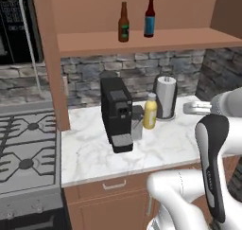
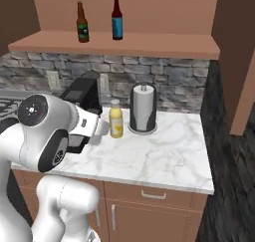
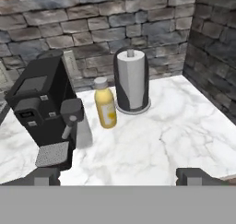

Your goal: Sort all alcoholic drinks to one cabinet, and non-alcoholic drinks to the other.

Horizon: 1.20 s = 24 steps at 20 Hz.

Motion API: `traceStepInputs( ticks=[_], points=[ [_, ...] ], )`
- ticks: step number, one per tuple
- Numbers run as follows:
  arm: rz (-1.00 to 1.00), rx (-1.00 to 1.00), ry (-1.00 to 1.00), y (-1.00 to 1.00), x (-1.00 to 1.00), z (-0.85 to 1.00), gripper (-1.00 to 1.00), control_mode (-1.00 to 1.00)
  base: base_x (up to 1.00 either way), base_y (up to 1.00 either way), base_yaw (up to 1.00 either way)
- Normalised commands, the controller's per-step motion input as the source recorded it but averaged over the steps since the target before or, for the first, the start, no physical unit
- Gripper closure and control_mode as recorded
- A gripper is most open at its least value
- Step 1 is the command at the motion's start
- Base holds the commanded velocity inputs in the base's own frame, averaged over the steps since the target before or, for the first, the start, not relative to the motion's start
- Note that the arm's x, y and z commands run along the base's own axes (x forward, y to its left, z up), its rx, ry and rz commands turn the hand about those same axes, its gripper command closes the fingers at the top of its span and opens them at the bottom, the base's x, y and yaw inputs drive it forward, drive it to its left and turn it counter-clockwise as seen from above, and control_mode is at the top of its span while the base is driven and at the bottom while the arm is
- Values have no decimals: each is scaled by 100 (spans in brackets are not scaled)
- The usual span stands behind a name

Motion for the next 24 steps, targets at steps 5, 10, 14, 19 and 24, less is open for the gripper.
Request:
traceStepInputs(
  ticks=[5, 10, 14, 19, 24],
  points=[
    [0, 0, 0, 0, 0, 0, -100, 100, 35, -48, 30],
    [0, 0, 0, 0, 0, 0, -100, 100, 41, -31, 24],
    [0, 0, 0, 0, 0, 0, -100, 100, 19, -1, 16],
    [0, 0, 0, 0, 0, 0, -100, 100, 19, -1, 15],
    [9, 0, 6, -1, 33, -20, -100, -100, 5, -1, 2]
  ],
)
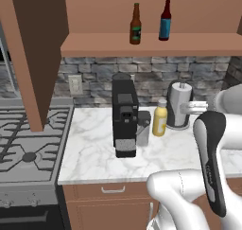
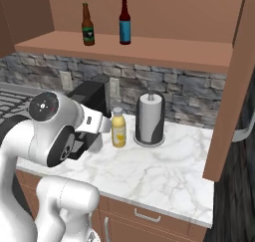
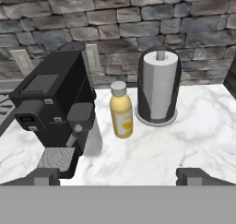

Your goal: Sort all alcoholic drinks to one cabinet, and non-alcoholic drinks to the other.

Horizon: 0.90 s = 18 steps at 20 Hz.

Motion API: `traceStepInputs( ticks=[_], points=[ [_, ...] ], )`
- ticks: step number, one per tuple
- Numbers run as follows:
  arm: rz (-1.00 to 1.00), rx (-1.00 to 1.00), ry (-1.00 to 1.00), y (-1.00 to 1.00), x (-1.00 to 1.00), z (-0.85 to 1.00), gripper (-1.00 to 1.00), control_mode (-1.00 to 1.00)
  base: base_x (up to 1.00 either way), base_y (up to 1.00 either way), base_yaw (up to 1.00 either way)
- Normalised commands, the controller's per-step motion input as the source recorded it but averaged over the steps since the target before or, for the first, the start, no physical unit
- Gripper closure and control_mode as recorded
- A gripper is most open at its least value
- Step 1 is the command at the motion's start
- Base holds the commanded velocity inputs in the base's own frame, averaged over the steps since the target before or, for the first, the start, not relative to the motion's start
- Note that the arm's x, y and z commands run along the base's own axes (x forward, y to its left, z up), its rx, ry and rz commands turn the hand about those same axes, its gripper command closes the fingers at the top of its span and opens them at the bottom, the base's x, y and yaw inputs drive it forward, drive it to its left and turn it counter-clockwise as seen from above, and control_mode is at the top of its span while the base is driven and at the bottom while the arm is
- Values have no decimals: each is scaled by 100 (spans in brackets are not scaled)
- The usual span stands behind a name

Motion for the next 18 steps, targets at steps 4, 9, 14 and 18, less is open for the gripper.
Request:
traceStepInputs(
  ticks=[4, 9, 14, 18],
  points=[
    [11, 0, 15, -2, 85, -28, -100, -100, 0, 0, 0],
    [9, 0, 22, -5, 90, -17, -100, -100, 0, 0, 0],
    [3, 0, 11, -6, 42, -37, -100, -100, 0, 0, 0],
    [0, 0, 2, 0, 31, -44, -100, -100, 0, 0, 0]
  ],
)
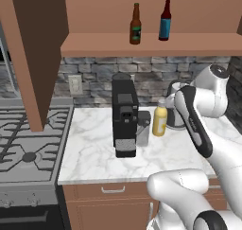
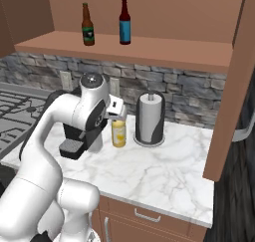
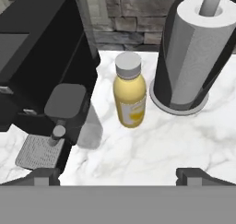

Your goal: Sort all alcoholic drinks to one cabinet, and non-alcoholic drinks to the other.

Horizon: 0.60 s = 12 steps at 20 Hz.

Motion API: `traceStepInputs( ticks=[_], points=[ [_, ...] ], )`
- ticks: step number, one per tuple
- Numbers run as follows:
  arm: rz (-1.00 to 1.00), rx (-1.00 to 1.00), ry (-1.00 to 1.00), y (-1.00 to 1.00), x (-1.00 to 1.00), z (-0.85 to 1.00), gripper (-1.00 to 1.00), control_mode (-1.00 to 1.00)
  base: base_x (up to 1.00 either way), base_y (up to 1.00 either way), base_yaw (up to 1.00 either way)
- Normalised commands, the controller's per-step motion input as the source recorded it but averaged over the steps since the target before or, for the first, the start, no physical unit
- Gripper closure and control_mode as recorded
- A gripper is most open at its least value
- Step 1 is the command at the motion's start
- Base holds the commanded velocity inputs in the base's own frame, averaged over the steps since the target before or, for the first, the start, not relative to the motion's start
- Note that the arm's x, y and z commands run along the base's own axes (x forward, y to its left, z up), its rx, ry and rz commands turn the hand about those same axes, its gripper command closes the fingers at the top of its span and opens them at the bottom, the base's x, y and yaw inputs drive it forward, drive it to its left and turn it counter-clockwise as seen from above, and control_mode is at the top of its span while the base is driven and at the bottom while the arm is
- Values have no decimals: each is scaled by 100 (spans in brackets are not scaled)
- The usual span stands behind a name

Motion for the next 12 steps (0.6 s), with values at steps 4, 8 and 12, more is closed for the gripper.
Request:
traceStepInputs(
  ticks=[4, 8, 12],
  points=[
    [0, 0, 0, 0, 29, -42, -100, -100, 0, 0, 0],
    [0, 0, -7, 0, 22, -30, -100, -100, 0, 0, 0],
    [0, 0, -9, 0, 19, -14, -100, -100, 0, 0, 0]
  ],
)
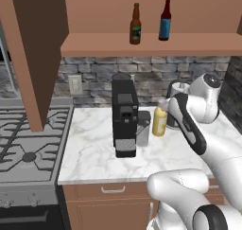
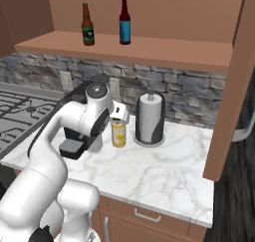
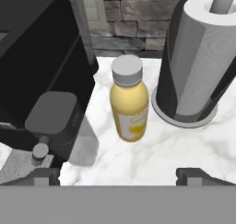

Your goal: Sort all alcoholic drinks to one cabinet, and non-alcoholic drinks to the other.

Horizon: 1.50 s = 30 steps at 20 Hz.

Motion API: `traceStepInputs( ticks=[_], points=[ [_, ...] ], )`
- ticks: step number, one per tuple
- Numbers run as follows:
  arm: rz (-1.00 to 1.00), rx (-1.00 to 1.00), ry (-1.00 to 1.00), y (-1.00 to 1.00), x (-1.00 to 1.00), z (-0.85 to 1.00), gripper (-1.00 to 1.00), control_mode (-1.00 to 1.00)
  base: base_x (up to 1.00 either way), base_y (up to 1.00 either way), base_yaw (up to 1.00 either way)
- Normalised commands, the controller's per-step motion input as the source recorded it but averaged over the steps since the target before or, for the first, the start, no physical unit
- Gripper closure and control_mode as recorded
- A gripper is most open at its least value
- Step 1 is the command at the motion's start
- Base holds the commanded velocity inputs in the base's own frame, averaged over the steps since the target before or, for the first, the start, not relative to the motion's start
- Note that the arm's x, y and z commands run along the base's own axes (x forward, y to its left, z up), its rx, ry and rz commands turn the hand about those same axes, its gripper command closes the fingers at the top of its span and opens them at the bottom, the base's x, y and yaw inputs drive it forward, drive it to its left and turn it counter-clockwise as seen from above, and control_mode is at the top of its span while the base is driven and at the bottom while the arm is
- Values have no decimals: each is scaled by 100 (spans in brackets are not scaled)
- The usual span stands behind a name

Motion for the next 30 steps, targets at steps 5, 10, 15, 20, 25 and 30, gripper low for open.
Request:
traceStepInputs(
  ticks=[5, 10, 15, 20, 25, 30],
  points=[
    [0, 0, -7, 0, 22, -9, -100, -100, 0, 0, 0],
    [0, 0, -2, 0, 23, -14, -100, -100, 0, 0, 0],
    [0, 0, 0, 0, 25, -12, -100, -100, 0, 0, 0],
    [0, 0, 0, 0, 24, -9, -100, -100, 0, 0, 0],
    [0, 0, 0, 0, 20, -10, -100, -100, 0, 0, 0],
    [0, 0, 0, 0, 16, -17, -100, -100, 0, 0, 0]
  ],
)
